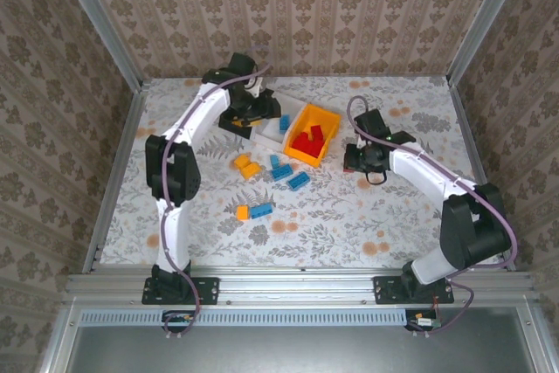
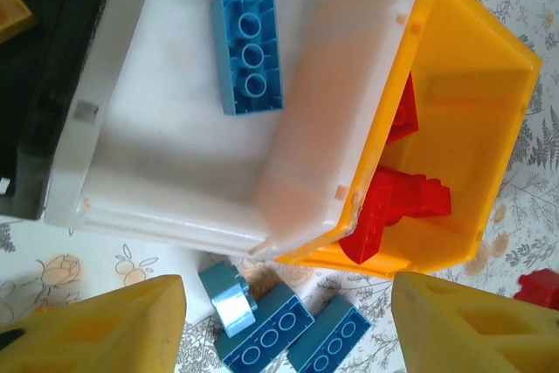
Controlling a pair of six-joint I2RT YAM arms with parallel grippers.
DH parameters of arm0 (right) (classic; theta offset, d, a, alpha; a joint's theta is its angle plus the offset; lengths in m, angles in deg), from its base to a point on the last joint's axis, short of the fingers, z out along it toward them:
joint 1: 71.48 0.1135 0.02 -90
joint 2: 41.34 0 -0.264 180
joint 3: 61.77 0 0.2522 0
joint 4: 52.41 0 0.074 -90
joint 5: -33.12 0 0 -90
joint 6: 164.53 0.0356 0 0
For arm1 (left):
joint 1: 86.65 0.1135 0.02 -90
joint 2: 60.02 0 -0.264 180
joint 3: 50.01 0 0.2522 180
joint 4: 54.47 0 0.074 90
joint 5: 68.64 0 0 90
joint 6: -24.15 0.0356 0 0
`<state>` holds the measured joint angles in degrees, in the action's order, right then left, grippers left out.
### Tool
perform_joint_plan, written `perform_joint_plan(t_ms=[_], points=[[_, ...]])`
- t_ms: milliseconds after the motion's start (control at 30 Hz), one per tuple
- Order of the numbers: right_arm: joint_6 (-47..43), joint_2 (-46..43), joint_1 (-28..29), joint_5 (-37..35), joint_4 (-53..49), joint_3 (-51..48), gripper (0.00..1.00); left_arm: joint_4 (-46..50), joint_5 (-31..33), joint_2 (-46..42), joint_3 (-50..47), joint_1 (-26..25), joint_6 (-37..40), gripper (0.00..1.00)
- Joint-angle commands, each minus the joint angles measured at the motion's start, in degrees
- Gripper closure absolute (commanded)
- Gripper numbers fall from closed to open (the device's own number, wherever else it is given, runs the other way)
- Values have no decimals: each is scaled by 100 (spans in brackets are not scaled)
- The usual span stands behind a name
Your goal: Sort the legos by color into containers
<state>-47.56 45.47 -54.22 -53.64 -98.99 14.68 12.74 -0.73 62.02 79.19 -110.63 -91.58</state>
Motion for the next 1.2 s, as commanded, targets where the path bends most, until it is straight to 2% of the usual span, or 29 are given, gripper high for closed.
perform_joint_plan(t_ms=[0, 167, 300, 567, 733, 867, 1167], points=[[-33, 16, -24, 182, -208, 572, 83, -209, -94, -468, -474, 17, 70, 34], [57, 551, -24, 441, -88, 1275, 81, -394, -98, -965, -1275, 17, 117, 32], [81, 1168, -22, 638, -8, 1890, 81, -425, -11, -1426, -1925, 17, 210, 24], [4, 2458, -22, 802, -67, 3087, 75, -349, 372, -2403, -3389, 8, 513, 17], [-115, 3095, -21, 791, -335, 3695, 59, -276, 603, -2948, -4116, 8, 633, 14], [-110, 3227, -22, 792, -353, 3828, 48, -283, 670, -3201, -4494, 8, 640, 12], [-28, 2915, -21, 965, -296, 3824, 43, -297, 711, -3299, -4653, -102, 678, 10]])
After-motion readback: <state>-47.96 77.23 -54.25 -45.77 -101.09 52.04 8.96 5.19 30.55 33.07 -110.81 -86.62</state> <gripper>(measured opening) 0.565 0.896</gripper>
